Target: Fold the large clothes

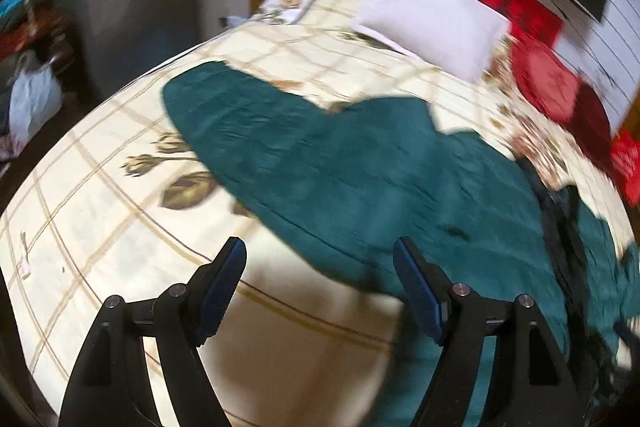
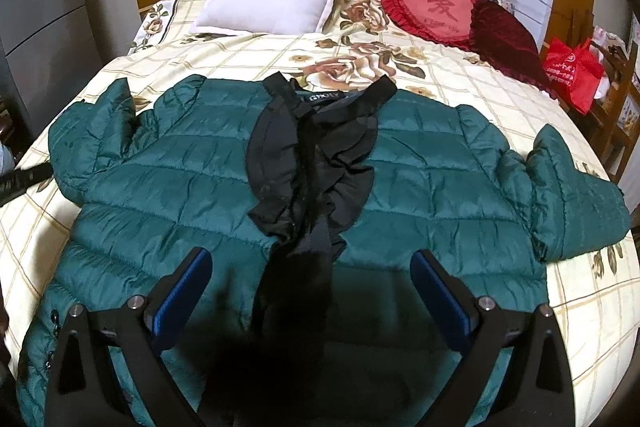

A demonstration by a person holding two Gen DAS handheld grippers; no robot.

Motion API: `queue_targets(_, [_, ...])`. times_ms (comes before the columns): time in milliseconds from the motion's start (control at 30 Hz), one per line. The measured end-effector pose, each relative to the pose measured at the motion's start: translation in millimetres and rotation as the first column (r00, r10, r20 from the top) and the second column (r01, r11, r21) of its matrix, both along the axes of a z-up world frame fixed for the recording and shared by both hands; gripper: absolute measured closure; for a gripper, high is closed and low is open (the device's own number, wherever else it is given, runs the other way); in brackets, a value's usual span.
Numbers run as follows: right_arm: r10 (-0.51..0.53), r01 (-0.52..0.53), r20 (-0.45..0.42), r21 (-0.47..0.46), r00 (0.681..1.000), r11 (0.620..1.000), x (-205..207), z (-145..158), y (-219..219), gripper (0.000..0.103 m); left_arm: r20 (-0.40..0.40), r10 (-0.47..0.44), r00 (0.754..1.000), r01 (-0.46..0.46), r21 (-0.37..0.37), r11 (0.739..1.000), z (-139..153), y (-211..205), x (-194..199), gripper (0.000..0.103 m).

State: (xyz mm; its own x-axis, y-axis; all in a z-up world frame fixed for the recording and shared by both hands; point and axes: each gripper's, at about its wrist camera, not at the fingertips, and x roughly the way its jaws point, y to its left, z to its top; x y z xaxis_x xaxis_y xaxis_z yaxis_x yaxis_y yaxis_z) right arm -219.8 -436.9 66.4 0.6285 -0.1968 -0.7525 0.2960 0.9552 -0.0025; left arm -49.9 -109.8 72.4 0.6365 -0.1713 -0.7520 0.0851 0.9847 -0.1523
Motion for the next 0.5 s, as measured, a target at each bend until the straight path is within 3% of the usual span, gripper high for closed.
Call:
queue_targets(233, [0.013, -0.013, 0.001, -0.028, 1.000, 1.000, 8.8, 2.1, 2.1, 0.002, -0.036, 0.150, 0.988, -0.150, -0.013, 0.989, -12.1, 54.8, 64.0, 0.036])
queue_targets(500, [0.005, -0.005, -0.019, 0.004, 1.000, 1.000, 14.4, -7.2, -7.2, 0.002, -0.100, 0.367, 0.925, -0.371, -0.029, 0.928, -36.3, 119.5, 135.3, 0.036])
